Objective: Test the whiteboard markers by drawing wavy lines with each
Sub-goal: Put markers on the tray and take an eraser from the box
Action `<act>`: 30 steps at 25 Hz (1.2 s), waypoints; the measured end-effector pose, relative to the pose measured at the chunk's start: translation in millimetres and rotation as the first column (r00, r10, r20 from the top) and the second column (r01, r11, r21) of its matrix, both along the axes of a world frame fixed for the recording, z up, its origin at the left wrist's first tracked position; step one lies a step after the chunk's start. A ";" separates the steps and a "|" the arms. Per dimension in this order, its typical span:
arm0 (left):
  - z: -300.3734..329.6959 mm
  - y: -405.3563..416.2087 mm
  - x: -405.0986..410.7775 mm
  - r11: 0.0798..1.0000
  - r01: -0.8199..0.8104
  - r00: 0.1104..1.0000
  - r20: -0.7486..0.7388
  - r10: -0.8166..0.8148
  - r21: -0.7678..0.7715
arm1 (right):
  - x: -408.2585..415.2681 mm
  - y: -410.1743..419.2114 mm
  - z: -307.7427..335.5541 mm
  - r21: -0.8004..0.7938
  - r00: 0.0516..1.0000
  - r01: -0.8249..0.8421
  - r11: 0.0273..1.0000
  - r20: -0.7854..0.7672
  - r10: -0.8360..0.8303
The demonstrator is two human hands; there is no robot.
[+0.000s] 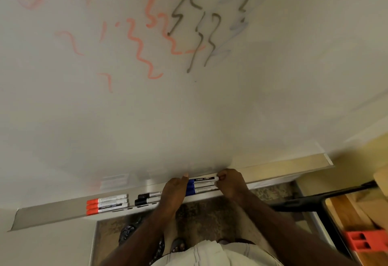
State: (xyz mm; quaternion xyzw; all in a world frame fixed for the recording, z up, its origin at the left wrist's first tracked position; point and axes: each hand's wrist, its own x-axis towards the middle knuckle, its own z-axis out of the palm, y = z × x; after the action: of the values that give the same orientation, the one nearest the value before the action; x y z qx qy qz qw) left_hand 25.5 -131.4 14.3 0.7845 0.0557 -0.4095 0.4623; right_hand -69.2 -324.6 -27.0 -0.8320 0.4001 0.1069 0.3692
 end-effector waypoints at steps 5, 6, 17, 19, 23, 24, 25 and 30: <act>3.6 1.4 -2.2 0.994 0.105 0.991 0.080 -0.108 0.034 | -7.3 7.0 8.0 0.058 0.997 0.073 0.996 0.025 -0.074; 5.0 1.8 -3.3 0.989 0.137 0.983 0.118 -0.143 0.055 | -11.6 7.2 9.9 0.051 0.995 0.088 0.995 0.040 -0.090; 29.6 -53.8 -68.9 0.851 0.523 0.800 0.375 -0.469 -0.050 | -139.8 8.8 33.1 0.025 0.872 0.396 0.918 0.304 -0.385; 27.8 -75.2 -87.3 0.796 0.605 0.736 0.395 -0.550 -0.019 | -168.1 0.7 35.5 -0.005 0.846 0.460 0.888 0.304 -0.437; 26.3 -126.8 -139.9 0.702 0.711 0.649 0.432 -0.626 -0.050 | -235.8 -28.7 34.8 -0.091 0.812 0.532 0.842 0.336 -0.477; 26.7 -139.9 -154.1 0.674 0.737 0.622 0.448 -0.642 -0.057 | -253.7 -39.2 35.7 -0.111 0.801 0.551 0.827 0.348 -0.487; 26.4 -155.7 -170.8 0.634 0.771 0.587 0.458 -0.668 -0.062 | -274.3 -51.0 37.0 -0.131 0.782 0.581 0.804 0.364 -0.506; 19.1 -222.5 -254.5 0.388 0.919 0.371 0.477 -0.797 -0.068 | -370.2 -102.7 34.7 -0.253 0.717 0.691 0.677 0.362 -0.596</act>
State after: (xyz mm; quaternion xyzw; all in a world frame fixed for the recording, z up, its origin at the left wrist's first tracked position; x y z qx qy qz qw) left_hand -229.0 -353.9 33.5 0.6673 -0.5230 -0.4389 0.2976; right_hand -439.4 -427.2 7.7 -0.6960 0.6317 -0.2140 0.2660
